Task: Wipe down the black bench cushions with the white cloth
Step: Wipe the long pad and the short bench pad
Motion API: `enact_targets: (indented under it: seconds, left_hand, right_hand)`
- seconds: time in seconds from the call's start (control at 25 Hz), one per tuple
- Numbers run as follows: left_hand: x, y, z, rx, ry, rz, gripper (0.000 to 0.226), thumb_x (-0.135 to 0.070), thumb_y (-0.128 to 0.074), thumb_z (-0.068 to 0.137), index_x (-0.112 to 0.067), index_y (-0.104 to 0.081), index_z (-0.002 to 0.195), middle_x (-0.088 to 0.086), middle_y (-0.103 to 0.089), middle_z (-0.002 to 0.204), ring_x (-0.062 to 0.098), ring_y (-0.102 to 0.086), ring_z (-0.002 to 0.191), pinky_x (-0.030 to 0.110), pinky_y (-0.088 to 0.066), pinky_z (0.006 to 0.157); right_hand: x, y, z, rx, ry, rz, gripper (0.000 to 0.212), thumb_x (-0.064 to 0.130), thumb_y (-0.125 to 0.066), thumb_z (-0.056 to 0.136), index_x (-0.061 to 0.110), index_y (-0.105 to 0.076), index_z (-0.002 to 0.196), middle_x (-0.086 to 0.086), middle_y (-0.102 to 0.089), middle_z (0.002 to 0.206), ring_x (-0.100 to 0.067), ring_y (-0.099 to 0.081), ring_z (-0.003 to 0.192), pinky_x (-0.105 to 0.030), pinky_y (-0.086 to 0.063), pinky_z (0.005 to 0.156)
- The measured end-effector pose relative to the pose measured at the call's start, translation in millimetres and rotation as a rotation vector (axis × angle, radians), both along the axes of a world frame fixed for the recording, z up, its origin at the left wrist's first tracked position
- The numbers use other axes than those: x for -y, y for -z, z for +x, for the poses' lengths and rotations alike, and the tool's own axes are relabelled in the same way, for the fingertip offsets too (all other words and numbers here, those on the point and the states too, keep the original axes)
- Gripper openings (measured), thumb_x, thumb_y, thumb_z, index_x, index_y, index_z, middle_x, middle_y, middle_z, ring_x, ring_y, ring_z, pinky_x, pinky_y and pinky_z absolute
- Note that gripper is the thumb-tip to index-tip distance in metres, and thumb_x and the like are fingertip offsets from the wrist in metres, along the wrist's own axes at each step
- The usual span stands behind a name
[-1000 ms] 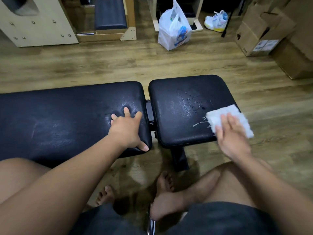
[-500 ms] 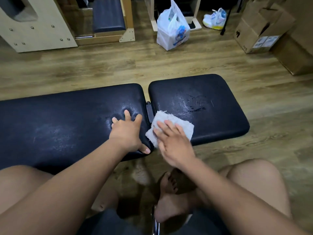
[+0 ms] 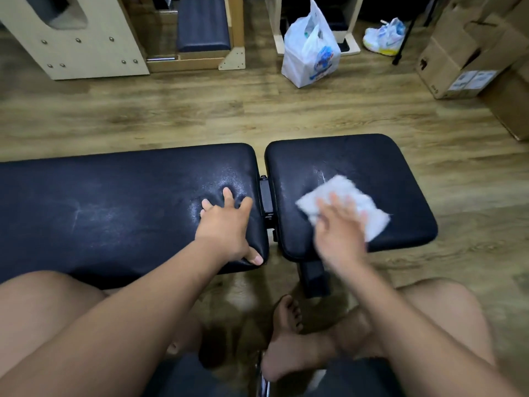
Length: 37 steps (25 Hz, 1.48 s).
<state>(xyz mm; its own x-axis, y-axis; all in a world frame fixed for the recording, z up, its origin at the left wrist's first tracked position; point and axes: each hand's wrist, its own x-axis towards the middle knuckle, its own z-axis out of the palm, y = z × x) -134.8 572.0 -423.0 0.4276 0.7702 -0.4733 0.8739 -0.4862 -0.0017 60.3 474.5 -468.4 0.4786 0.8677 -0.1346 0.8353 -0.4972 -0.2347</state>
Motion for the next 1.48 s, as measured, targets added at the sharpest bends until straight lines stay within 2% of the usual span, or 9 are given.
enact_targets:
  seconds: [0.2, 0.4, 0.52, 0.76, 0.88, 1.08, 1.24, 1.32, 1.48]
  left_hand:
    - [3.5, -3.2, 0.1, -0.002, -0.015, -0.034, 0.119, -0.070, -0.082, 0.052, -0.025, -0.019, 0.143, 0.013, 0.003, 0.164, 0.057, -0.019, 0.138, 0.054, -0.035, 0.108]
    - [3.7, -4.2, 2.4, -0.020, -0.001, -0.008, 0.119, -0.070, -0.082, 0.052, -0.022, -0.019, 0.141, 0.015, 0.000, 0.163, 0.058, -0.026, 0.133, 0.054, -0.041, 0.103]
    - [2.3, -3.2, 5.7, -0.042, 0.007, -0.006, 0.119, -0.068, -0.083, 0.053, -0.019, -0.019, 0.141, 0.022, 0.001, 0.162, 0.061, -0.027, 0.131, 0.058, -0.039, 0.104]
    - [0.1, -6.1, 7.5, -0.035, -0.016, -0.055, 0.114, -0.065, -0.085, 0.052, -0.020, -0.023, 0.136, 0.020, 0.004, 0.163, 0.064, -0.020, 0.134, 0.059, -0.035, 0.106]
    - [1.4, -7.4, 6.6, -0.024, -0.039, -0.075, 0.112, -0.063, -0.086, 0.052, -0.021, -0.024, 0.135, 0.018, 0.006, 0.163, 0.062, -0.016, 0.137, 0.058, -0.033, 0.108]
    - [1.6, -5.7, 9.1, -0.028, -0.041, -0.066, 0.115, -0.063, -0.087, 0.052, -0.020, -0.022, 0.137, 0.020, 0.006, 0.162, 0.065, -0.017, 0.135, 0.061, -0.031, 0.110]
    - [-1.1, -5.2, 9.8, -0.027, -0.051, -0.079, 0.116, -0.062, -0.088, 0.050, -0.020, -0.023, 0.136, 0.022, 0.006, 0.162, 0.067, -0.016, 0.134, 0.062, -0.030, 0.109]
    - [0.2, -6.1, 10.1, -0.012, -0.051, -0.078, 0.113, -0.062, -0.088, 0.049, -0.020, -0.024, 0.133, 0.021, 0.005, 0.162, 0.067, -0.017, 0.134, 0.062, -0.030, 0.109]
    - [2.4, -1.6, 4.8, 0.018, -0.044, -0.063, 0.114, -0.066, -0.086, 0.049, -0.020, -0.023, 0.133, 0.019, 0.004, 0.162, 0.062, -0.024, 0.131, 0.060, -0.032, 0.110]
  right_hand:
    - [-5.2, -4.0, -33.0, 0.040, -0.435, -0.006, 0.051, 0.043, -0.024, 0.098, 0.035, -0.029, 0.148, 0.008, -0.013, 0.161, -0.020, -0.008, 0.149, -0.044, -0.005, 0.119]
    - [36.5, 0.8, 138.1, 0.101, 0.090, -0.047, 0.059, 0.047, -0.015, 0.098, 0.027, -0.022, 0.152, -0.006, -0.015, 0.161, -0.029, -0.015, 0.147, -0.048, -0.018, 0.117]
    - [32.5, -12.6, 148.3, 0.051, 0.251, -0.062, 0.055, 0.037, -0.021, 0.100, 0.016, -0.030, 0.150, -0.012, -0.023, 0.158, -0.036, -0.020, 0.144, -0.049, -0.021, 0.115]
    - [-17.4, -6.8, -42.2, -0.004, -0.262, 0.010, 0.057, 0.043, -0.013, 0.098, 0.025, -0.034, 0.148, 0.006, -0.018, 0.160, -0.023, -0.008, 0.149, -0.043, -0.010, 0.118]
    - [-22.9, -6.7, -26.9, -0.011, -0.437, 0.002, 0.049, 0.040, -0.022, 0.101, 0.029, -0.037, 0.146, 0.008, -0.019, 0.160, -0.019, -0.011, 0.148, -0.040, -0.020, 0.118]
    - [33.0, 8.6, 121.1, 0.146, 0.060, 0.006, 0.071, 0.047, -0.010, 0.089, 0.013, -0.036, 0.146, -0.018, -0.028, 0.155, -0.039, -0.028, 0.140, -0.048, -0.026, 0.113]
    - [-0.2, 0.6, 187.0, -0.132, 0.351, -0.113, 0.057, 0.037, -0.026, 0.100, 0.015, -0.020, 0.152, -0.017, -0.026, 0.156, -0.039, -0.035, 0.137, -0.042, -0.027, 0.111]
    - [-6.7, -11.9, 188.4, -0.216, 0.409, -0.121, 0.055, 0.032, -0.030, 0.101, 0.013, -0.020, 0.151, -0.022, -0.037, 0.149, -0.041, -0.039, 0.133, -0.040, -0.031, 0.106]
    - [46.1, -11.9, 159.2, -0.075, 0.303, -0.055, 0.048, 0.026, -0.033, 0.101, 0.006, -0.032, 0.145, -0.025, -0.043, 0.143, -0.041, -0.043, 0.127, -0.044, -0.036, 0.101]
